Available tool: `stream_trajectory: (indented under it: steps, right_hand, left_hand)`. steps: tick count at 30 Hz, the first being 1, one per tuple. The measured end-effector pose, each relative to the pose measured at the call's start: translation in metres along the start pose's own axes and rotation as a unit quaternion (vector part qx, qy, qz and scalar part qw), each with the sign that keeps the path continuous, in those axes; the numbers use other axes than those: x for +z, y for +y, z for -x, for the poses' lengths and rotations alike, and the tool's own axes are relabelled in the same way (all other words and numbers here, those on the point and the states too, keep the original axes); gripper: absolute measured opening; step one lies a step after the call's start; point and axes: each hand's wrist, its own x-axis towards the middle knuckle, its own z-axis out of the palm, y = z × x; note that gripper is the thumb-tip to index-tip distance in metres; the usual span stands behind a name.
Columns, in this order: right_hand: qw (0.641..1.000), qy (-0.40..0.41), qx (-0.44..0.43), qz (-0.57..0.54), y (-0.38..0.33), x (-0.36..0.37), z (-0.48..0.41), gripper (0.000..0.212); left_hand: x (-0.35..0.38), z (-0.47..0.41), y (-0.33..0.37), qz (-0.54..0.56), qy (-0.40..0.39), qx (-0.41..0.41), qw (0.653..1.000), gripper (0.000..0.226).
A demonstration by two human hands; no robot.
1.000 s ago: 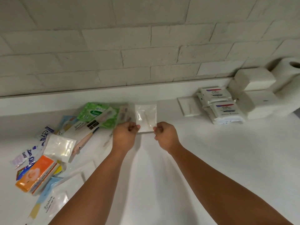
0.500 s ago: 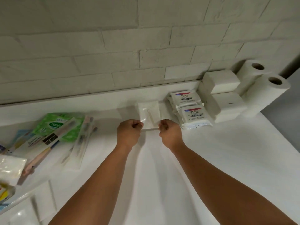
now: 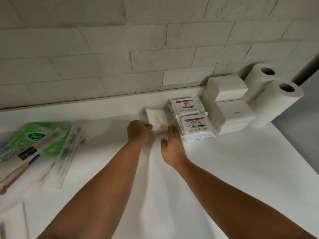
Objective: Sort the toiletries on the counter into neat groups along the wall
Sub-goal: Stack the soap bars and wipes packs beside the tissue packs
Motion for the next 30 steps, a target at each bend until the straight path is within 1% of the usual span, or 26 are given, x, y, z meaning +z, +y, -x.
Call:
stream_trajectory:
  steps: [6,15,22,27,30]
  right_hand:
    - [0.999,-0.039,-0.006,0.031,0.003,-0.002,-0.009,0.061]
    - [0.998,-0.051,0.005,0.033,0.004,-0.004,-0.011,0.060]
    - [0.996,-0.076,0.019,0.039,0.002,-0.005,-0.016,0.061]
    - [0.996,-0.078,0.021,0.045,-0.003,-0.008,-0.012,0.061]
    - [0.996,-0.081,0.001,0.046,-0.007,-0.010,-0.005,0.063]
  left_hand:
    - [0.006,-0.006,-0.003,-0.040,0.011,0.000,0.999,0.021]
    - [0.011,-0.009,-0.002,-0.077,0.023,-0.020,0.997,0.022]
    - [0.012,-0.006,-0.003,-0.109,0.028,-0.011,0.994,0.028]
    - [0.005,0.004,0.001,-0.073,0.049,-0.030,0.996,0.053]
    - [-0.004,0.020,0.000,-0.058,0.047,-0.020,0.997,0.059]
